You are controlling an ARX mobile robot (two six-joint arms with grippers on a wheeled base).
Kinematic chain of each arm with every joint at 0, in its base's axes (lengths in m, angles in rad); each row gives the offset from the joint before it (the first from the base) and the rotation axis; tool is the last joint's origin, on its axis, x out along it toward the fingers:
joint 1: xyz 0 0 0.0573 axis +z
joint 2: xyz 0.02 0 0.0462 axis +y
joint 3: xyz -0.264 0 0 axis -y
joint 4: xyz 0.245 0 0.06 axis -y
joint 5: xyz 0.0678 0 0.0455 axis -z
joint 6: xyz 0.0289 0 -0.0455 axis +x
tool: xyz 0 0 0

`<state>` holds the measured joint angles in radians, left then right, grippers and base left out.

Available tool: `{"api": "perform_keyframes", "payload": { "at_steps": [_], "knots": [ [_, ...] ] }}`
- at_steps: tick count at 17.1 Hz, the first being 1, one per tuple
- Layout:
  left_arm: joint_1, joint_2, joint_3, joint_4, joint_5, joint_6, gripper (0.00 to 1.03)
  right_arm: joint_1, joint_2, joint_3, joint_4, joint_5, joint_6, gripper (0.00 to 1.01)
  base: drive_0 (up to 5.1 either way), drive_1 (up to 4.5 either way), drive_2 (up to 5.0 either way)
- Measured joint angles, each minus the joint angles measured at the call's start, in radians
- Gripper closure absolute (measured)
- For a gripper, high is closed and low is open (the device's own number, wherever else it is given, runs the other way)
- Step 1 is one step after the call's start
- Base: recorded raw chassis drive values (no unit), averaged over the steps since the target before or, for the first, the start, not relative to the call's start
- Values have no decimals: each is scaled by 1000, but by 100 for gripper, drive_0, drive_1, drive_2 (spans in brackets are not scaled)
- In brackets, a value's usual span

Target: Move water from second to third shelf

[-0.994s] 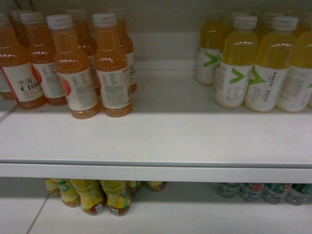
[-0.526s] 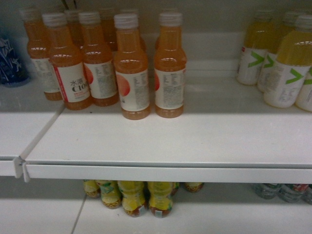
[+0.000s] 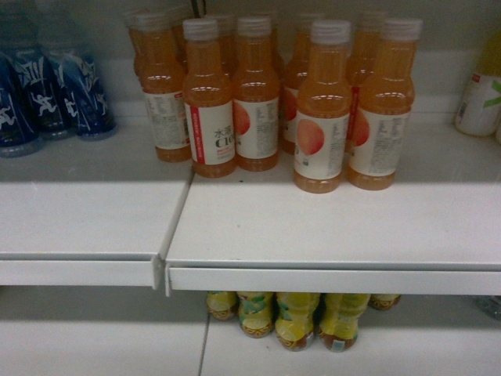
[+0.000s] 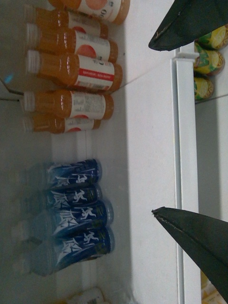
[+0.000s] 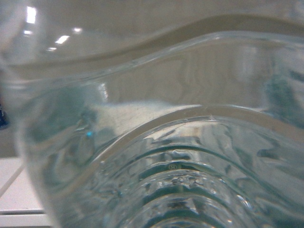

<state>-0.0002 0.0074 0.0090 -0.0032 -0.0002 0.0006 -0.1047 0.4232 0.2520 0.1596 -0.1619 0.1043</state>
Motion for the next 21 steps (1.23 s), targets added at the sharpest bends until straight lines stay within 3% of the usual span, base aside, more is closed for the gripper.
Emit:
{"api": "perform_keyframes", "payload": {
  "at_steps": [21],
  "knots": [
    [0,0,0,1,0,0,5,0,-2,0,6,-4,0,60,-500,237,237]
  ]
}}
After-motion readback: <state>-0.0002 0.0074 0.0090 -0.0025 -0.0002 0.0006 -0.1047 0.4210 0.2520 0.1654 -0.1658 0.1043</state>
